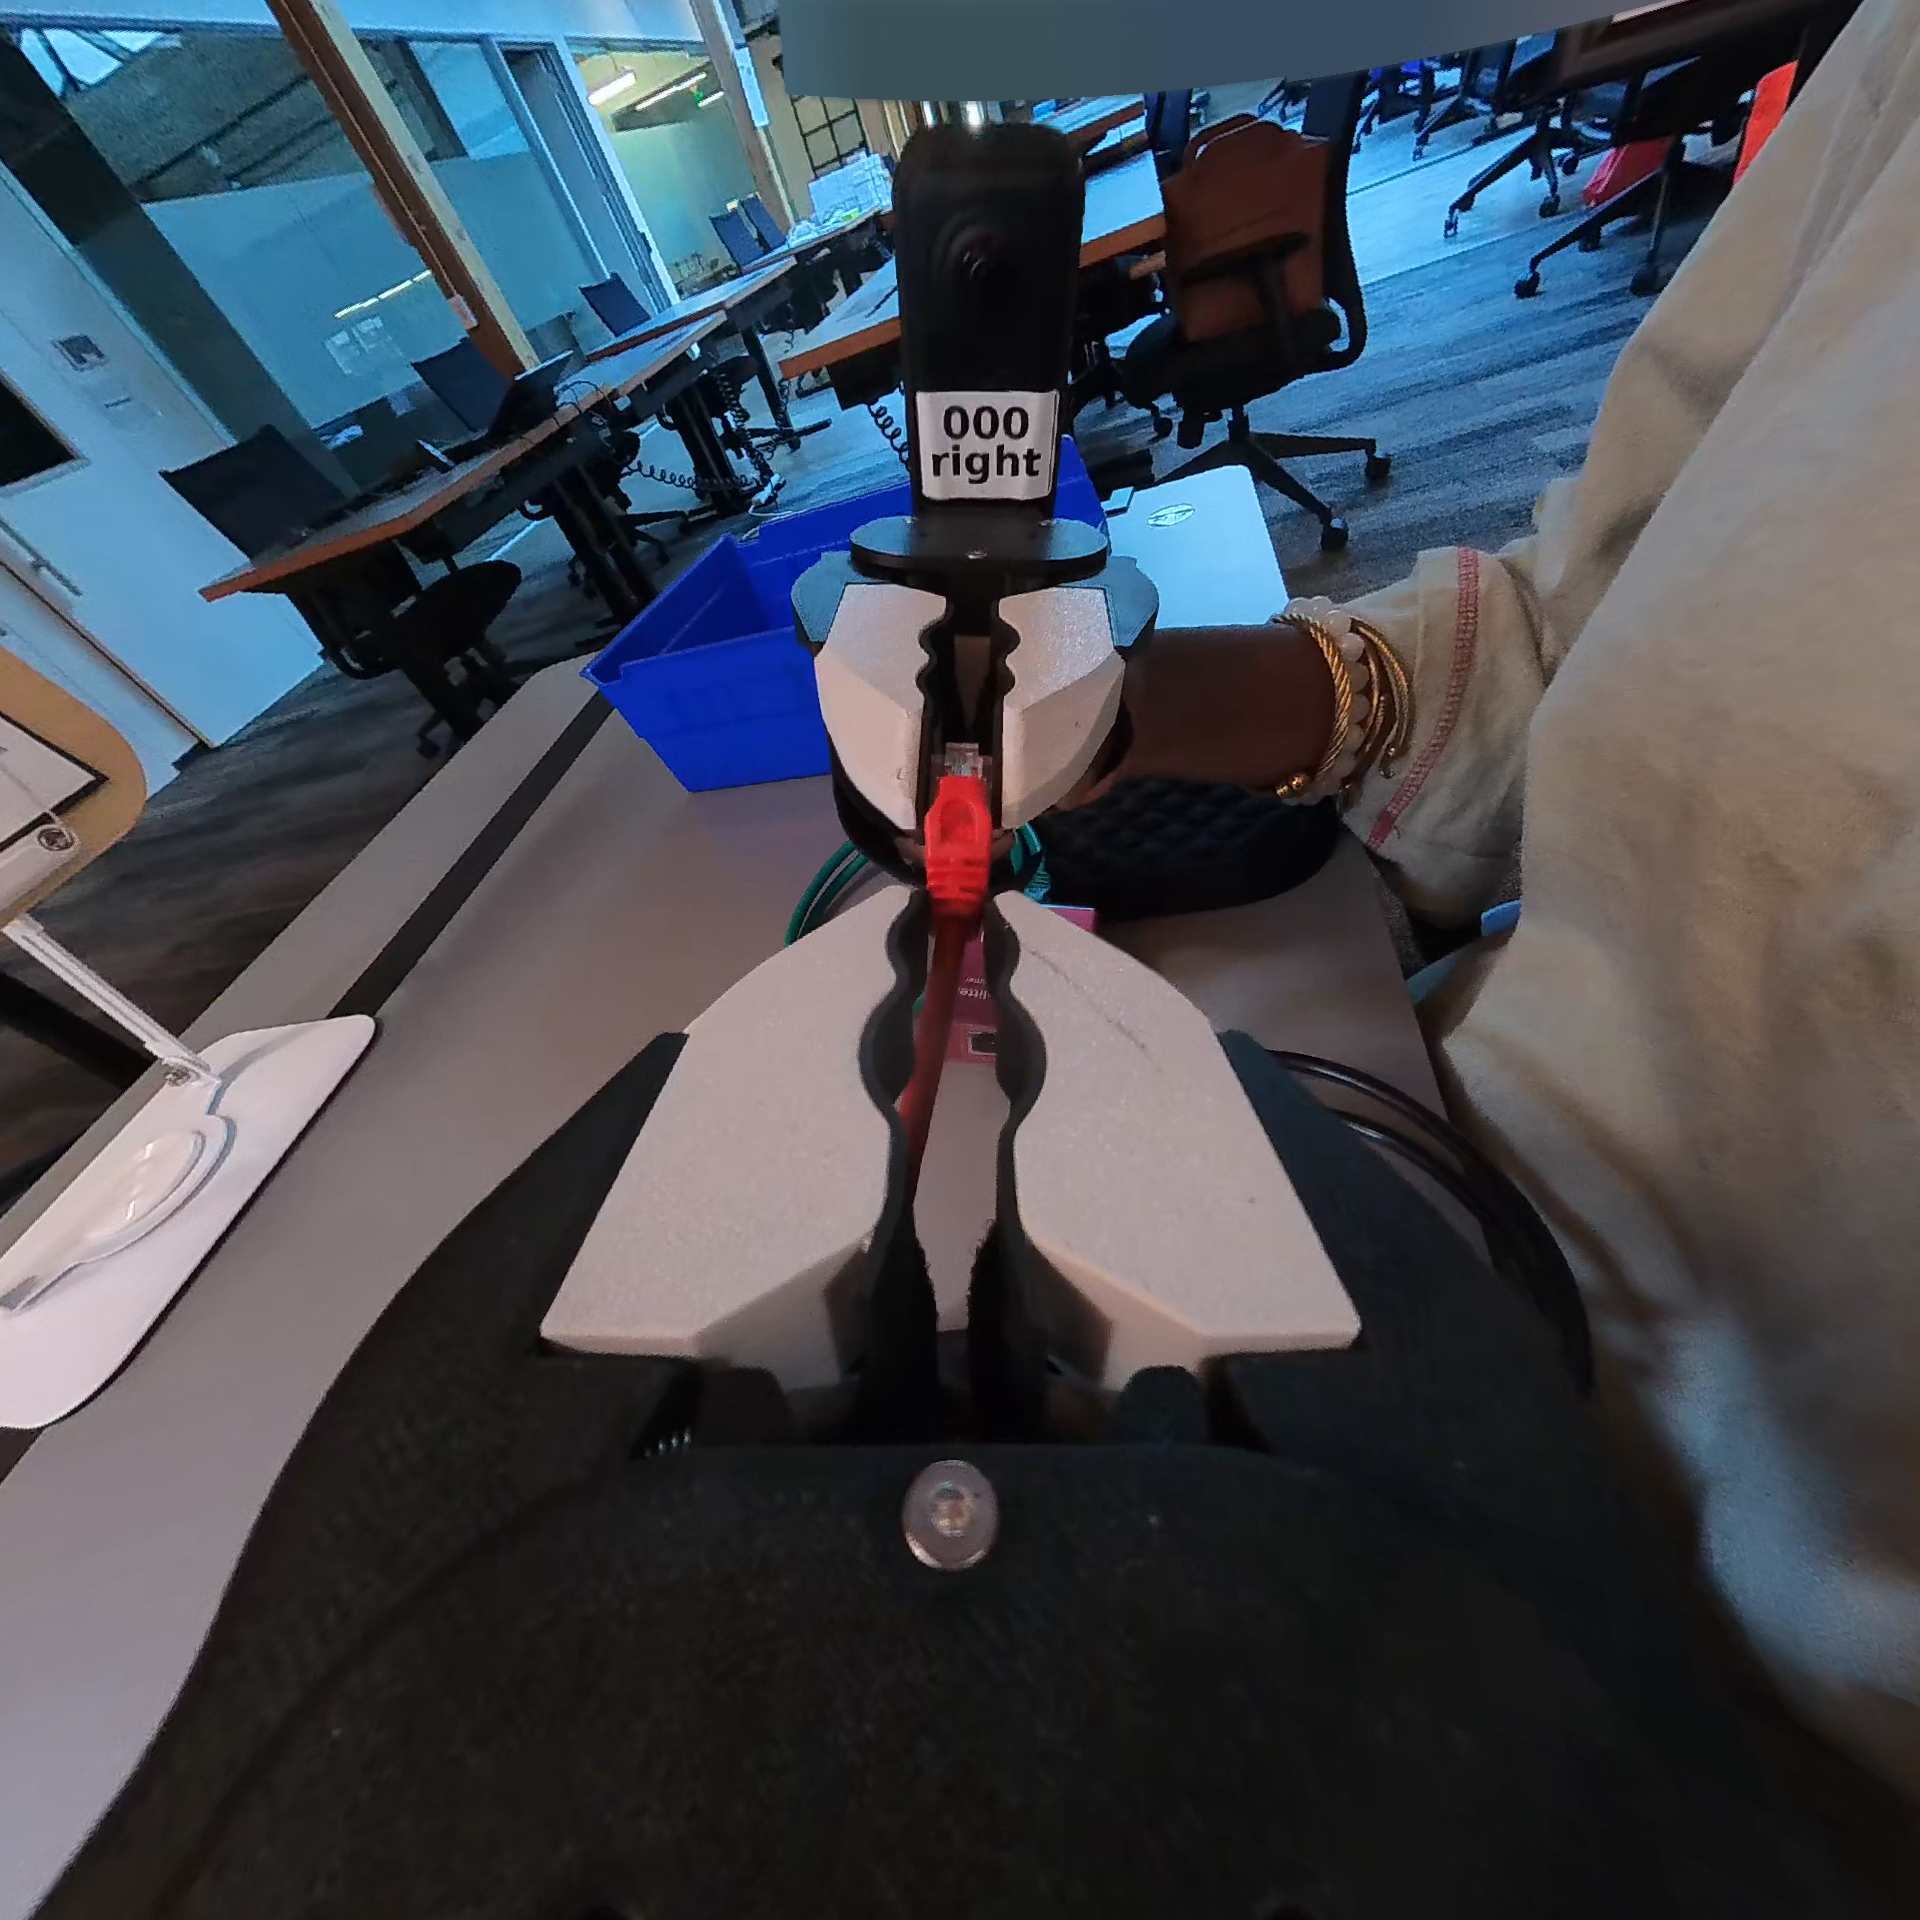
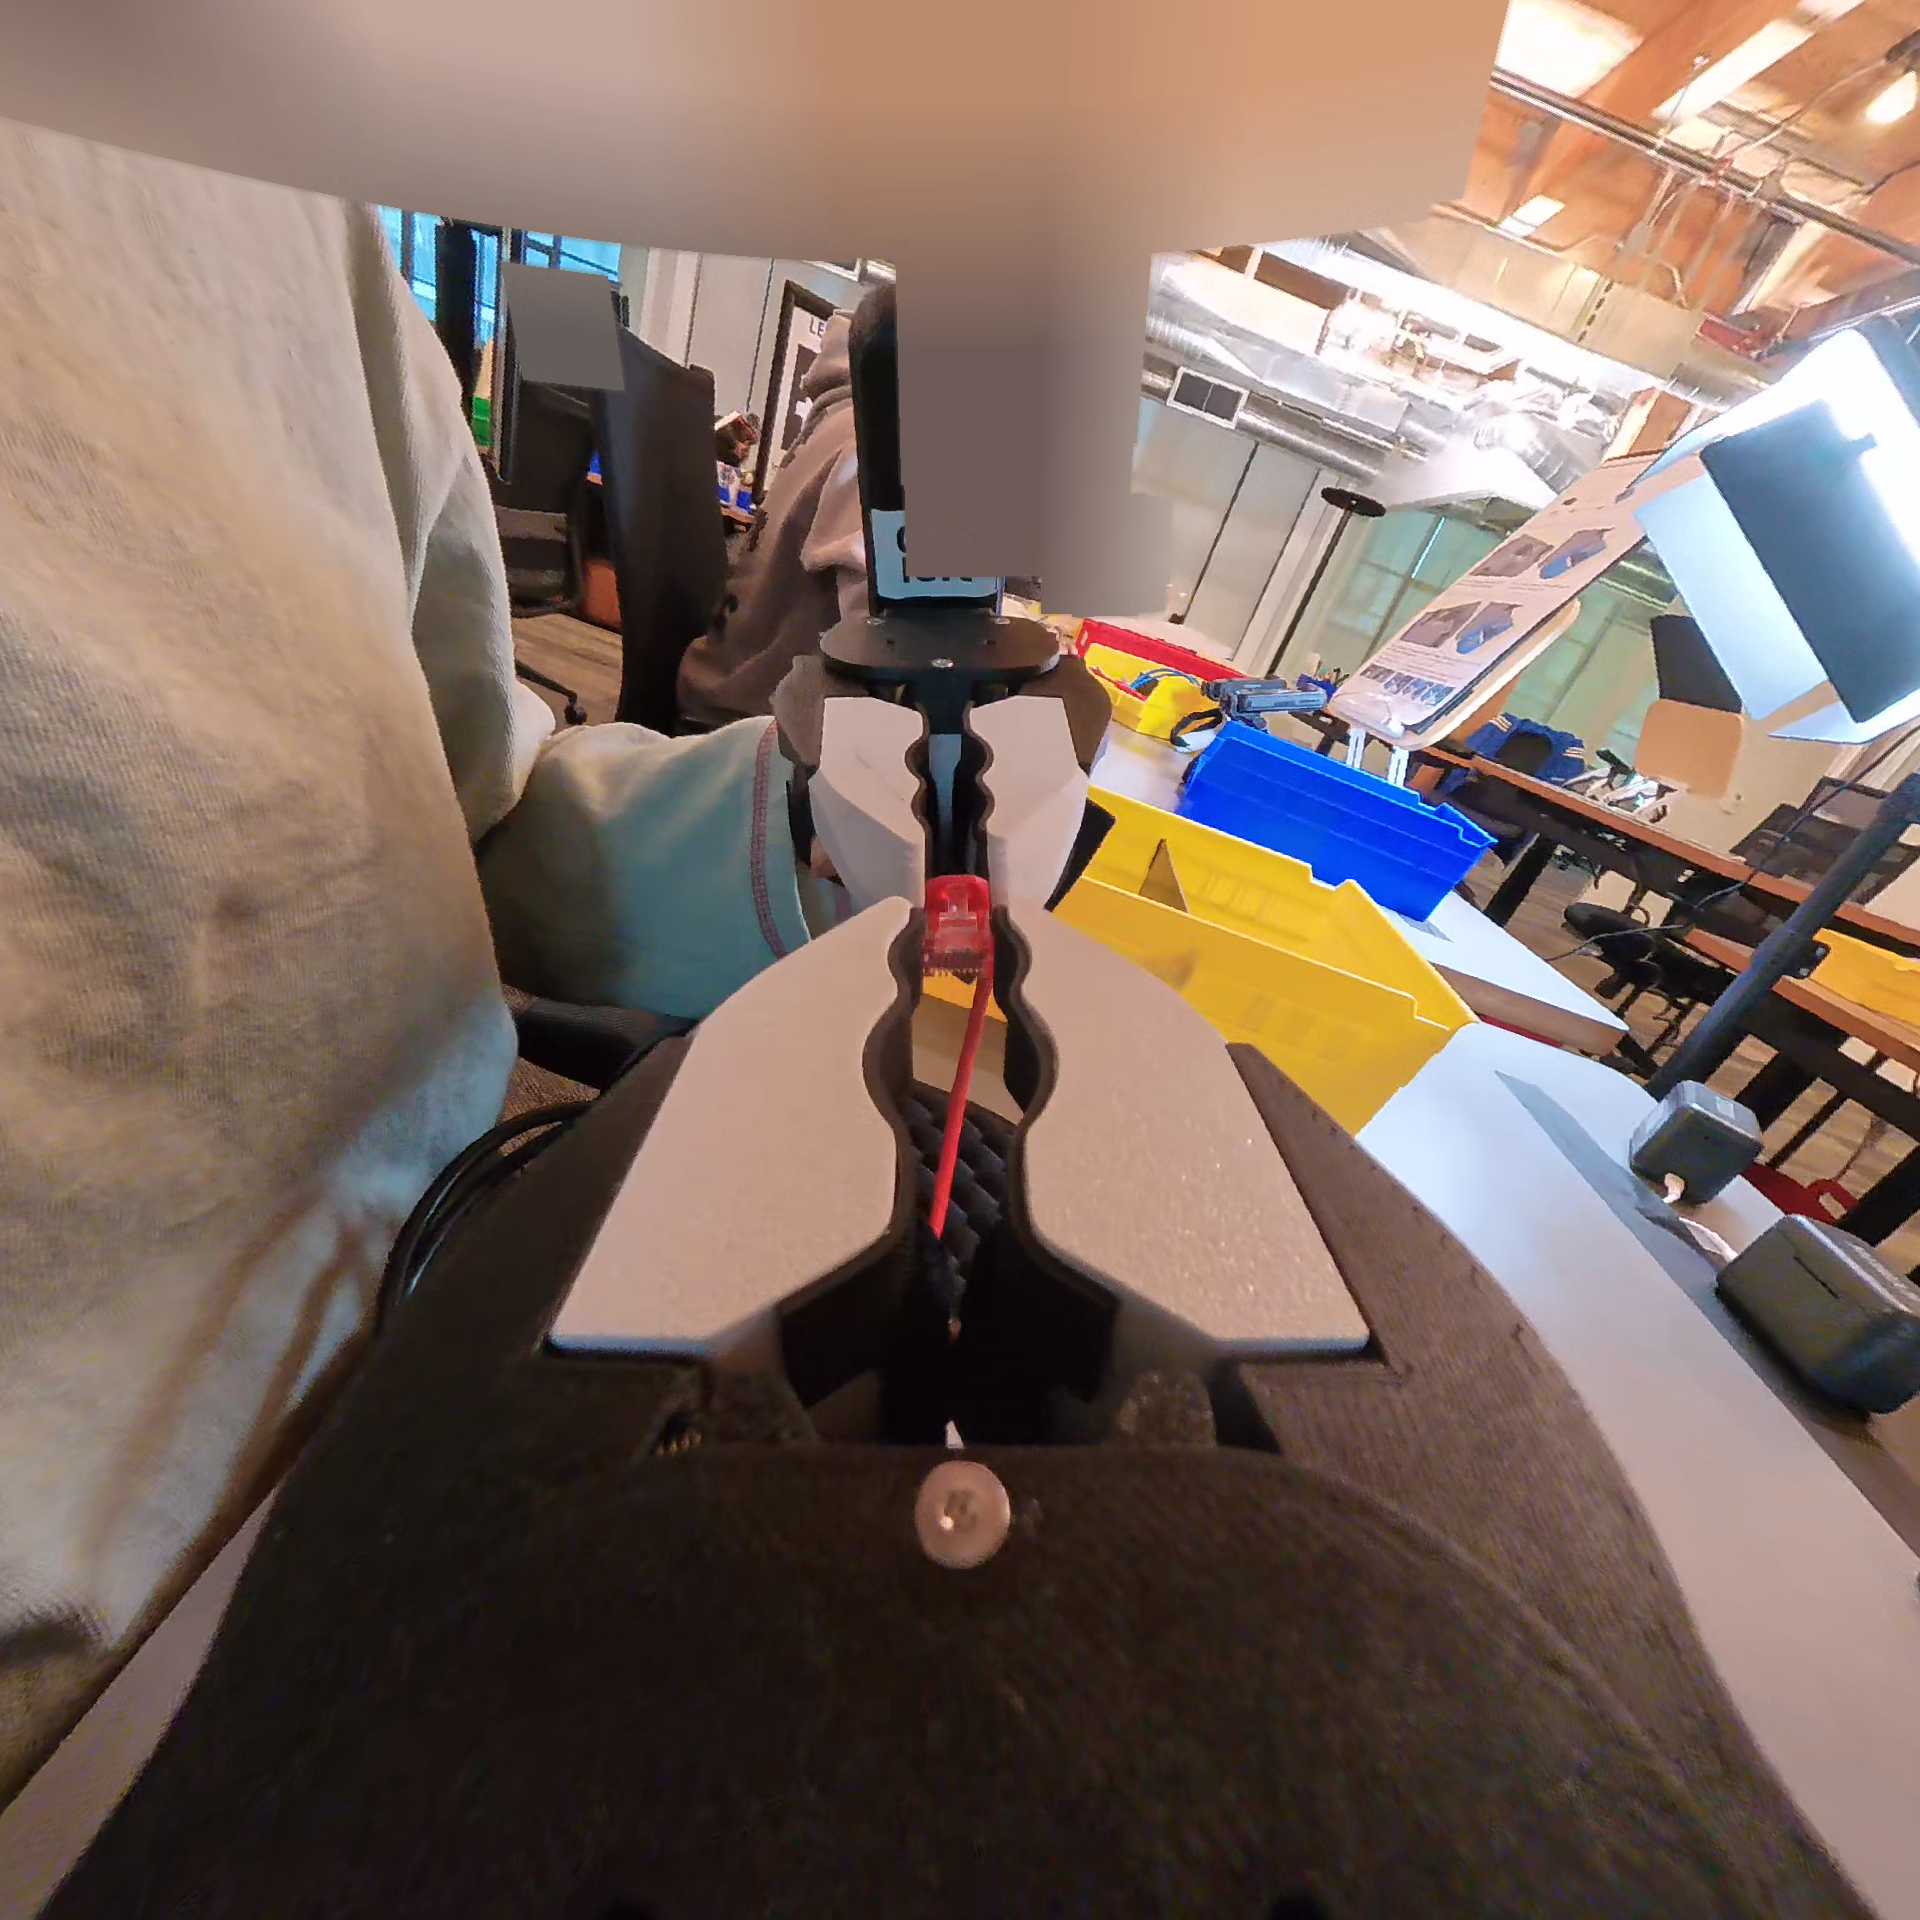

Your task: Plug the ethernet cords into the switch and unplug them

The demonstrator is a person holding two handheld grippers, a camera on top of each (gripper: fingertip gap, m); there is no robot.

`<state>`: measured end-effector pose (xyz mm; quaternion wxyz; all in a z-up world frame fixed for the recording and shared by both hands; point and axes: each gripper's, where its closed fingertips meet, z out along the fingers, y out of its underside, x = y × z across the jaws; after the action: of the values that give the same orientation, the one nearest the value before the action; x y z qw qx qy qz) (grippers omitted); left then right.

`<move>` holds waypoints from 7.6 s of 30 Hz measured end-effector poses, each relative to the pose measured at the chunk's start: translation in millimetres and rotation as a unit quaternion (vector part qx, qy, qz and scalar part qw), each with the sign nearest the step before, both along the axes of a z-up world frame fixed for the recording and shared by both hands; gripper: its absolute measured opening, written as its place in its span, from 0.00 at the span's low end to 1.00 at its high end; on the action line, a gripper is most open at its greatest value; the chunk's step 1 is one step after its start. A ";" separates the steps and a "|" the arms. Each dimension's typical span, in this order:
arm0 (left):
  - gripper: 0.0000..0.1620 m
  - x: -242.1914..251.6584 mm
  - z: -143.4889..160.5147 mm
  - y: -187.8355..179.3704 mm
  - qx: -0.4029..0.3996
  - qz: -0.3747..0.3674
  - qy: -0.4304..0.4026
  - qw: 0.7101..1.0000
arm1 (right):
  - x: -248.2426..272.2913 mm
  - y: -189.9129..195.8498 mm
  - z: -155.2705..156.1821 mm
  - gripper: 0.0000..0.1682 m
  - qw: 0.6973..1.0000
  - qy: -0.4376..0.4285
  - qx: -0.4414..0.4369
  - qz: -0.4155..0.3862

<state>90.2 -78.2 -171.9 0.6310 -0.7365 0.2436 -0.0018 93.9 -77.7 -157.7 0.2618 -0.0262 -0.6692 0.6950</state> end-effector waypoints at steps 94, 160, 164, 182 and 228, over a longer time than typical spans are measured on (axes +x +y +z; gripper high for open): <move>0.06 -9.4 -90.0 25.8 -0.290 -0.014 -0.059 0.955 | -5.0 53.4 -126.8 0.41 0.911 -0.115 0.351 -0.180; 0.22 -106.4 49.9 -49.1 0.155 0.295 -0.059 0.941 | 61.9 236.8 166.9 0.40 0.826 0.144 -0.178 -0.515; 0.22 -109.7 42.0 -46.0 0.137 0.305 -0.051 0.941 | 93.8 293.4 166.7 0.41 0.743 0.140 -0.159 -0.635; 0.26 -105.1 27.3 -39.6 0.060 0.314 -0.021 0.947 | 84.7 419.7 -28.8 0.41 0.561 -0.118 -0.161 -0.803; 0.28 -189.8 -98.4 -97.7 -0.152 0.518 -0.121 0.833 | -36.9 235.6 -129.0 0.19 0.696 -0.379 0.241 -0.560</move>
<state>-99.6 -175.9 -270.3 0.4435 -0.8356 -0.2554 0.1995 57.0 157.9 -286.8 0.3243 -0.5931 -0.7180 0.1661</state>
